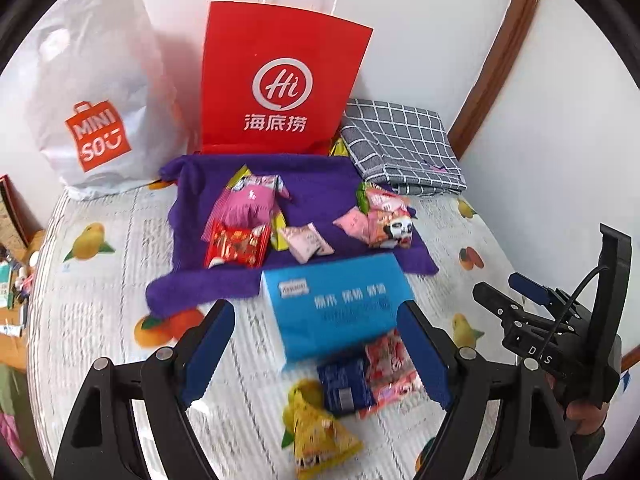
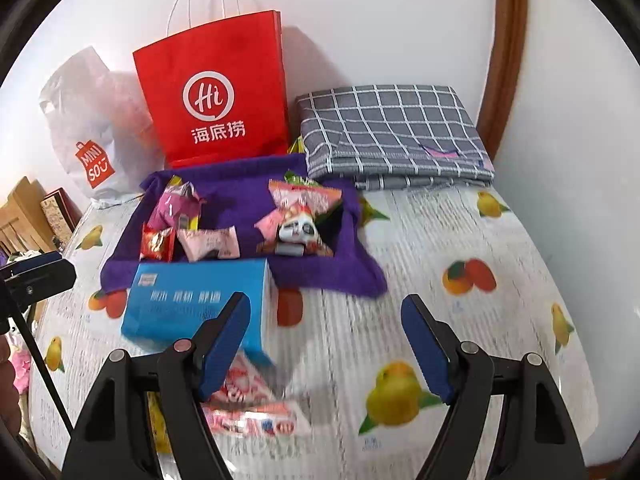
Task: Organize snacks
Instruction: 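Move both open tools back toward the snacks on the bed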
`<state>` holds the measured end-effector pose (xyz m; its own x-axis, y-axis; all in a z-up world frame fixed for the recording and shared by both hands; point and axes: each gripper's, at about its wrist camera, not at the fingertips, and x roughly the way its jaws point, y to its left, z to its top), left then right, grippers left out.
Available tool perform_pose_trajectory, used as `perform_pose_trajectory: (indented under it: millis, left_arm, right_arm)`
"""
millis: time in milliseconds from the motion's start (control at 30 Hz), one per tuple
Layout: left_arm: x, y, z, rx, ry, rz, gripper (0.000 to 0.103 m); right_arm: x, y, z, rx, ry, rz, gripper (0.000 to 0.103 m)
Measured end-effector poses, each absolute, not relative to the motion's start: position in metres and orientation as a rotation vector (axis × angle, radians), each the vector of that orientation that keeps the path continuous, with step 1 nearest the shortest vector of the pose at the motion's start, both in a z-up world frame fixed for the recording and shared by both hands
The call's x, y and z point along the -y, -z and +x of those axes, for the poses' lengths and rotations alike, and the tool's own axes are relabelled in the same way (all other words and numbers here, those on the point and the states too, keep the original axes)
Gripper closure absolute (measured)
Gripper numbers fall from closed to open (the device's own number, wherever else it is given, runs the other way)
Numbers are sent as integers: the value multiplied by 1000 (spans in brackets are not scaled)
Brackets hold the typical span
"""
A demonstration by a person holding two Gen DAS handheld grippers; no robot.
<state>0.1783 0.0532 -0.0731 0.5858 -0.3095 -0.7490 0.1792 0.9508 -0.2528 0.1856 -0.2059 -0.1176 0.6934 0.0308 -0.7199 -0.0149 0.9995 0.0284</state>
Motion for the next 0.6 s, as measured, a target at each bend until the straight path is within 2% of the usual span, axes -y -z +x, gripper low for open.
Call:
perform_pose_trajectory:
  millis: [600]
  left_arm:
    - [-75,117,118,-941,205,-193,22]
  right_arm:
    - [204,160,132,-866,-57,0,30]
